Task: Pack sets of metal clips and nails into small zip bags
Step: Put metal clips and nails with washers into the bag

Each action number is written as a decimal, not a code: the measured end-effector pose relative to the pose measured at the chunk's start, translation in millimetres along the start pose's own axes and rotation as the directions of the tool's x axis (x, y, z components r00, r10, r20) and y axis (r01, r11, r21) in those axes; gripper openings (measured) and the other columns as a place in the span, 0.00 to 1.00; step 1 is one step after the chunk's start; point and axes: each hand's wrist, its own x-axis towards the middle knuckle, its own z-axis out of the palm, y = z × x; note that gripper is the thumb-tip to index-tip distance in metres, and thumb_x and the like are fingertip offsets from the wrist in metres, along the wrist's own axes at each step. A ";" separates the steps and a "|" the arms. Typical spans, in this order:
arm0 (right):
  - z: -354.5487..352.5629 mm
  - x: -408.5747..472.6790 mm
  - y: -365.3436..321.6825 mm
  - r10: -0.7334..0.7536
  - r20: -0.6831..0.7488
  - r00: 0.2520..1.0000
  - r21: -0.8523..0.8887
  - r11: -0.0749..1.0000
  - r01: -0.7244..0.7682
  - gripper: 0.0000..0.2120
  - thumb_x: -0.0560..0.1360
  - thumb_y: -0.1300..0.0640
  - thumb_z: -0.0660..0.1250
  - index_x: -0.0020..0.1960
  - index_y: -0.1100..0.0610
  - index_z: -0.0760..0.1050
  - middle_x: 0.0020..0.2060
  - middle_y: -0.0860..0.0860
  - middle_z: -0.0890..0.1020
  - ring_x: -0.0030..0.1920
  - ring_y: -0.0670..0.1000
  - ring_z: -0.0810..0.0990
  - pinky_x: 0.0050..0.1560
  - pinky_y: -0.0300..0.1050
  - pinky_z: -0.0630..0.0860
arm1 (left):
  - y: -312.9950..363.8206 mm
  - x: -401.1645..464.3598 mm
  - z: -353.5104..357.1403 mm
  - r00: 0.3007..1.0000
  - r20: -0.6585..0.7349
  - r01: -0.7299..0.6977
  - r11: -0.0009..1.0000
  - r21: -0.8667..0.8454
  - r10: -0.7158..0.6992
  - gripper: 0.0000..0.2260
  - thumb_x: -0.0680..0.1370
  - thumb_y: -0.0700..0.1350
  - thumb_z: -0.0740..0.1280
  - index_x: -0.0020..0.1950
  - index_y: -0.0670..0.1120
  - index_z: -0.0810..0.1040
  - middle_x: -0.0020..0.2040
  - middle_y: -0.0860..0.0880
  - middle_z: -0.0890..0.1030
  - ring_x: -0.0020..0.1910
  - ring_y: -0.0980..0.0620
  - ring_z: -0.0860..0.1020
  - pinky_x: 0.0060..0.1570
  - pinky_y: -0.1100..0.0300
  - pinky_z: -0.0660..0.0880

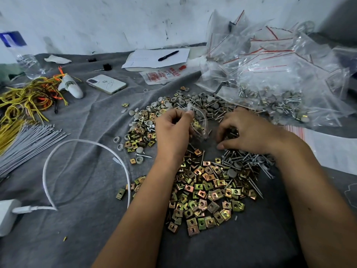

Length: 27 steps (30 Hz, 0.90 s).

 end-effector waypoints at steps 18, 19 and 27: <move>16.6 6.0 -29.3 -0.084 -0.578 0.812 0.449 0.798 0.402 0.05 0.74 0.65 0.77 0.47 0.59 0.82 0.37 0.51 0.85 0.37 0.52 0.87 0.36 0.47 0.84 | 0.7 -0.4 1.5 0.999 0.026 -0.020 0.999 0.031 0.019 0.15 0.81 0.39 0.69 0.34 0.43 0.76 0.28 0.48 0.74 0.27 0.52 0.71 0.32 0.59 0.71; 16.8 6.5 -28.6 -0.073 -0.578 0.812 0.471 0.783 0.406 0.05 0.74 0.65 0.76 0.47 0.60 0.82 0.37 0.51 0.85 0.37 0.52 0.87 0.36 0.47 0.84 | 0.7 -0.2 1.4 0.999 0.027 -0.019 1.000 0.025 0.018 0.15 0.81 0.39 0.69 0.34 0.43 0.76 0.28 0.48 0.74 0.27 0.52 0.71 0.31 0.59 0.71; 14.7 6.4 -26.8 -0.001 -0.610 0.792 0.507 0.768 0.391 0.06 0.74 0.65 0.76 0.46 0.57 0.81 0.38 0.51 0.85 0.39 0.52 0.87 0.33 0.44 0.83 | 0.7 0.0 1.0 0.999 0.038 -0.010 1.000 -0.010 0.011 0.16 0.81 0.38 0.68 0.33 0.45 0.75 0.28 0.47 0.75 0.26 0.52 0.72 0.30 0.60 0.71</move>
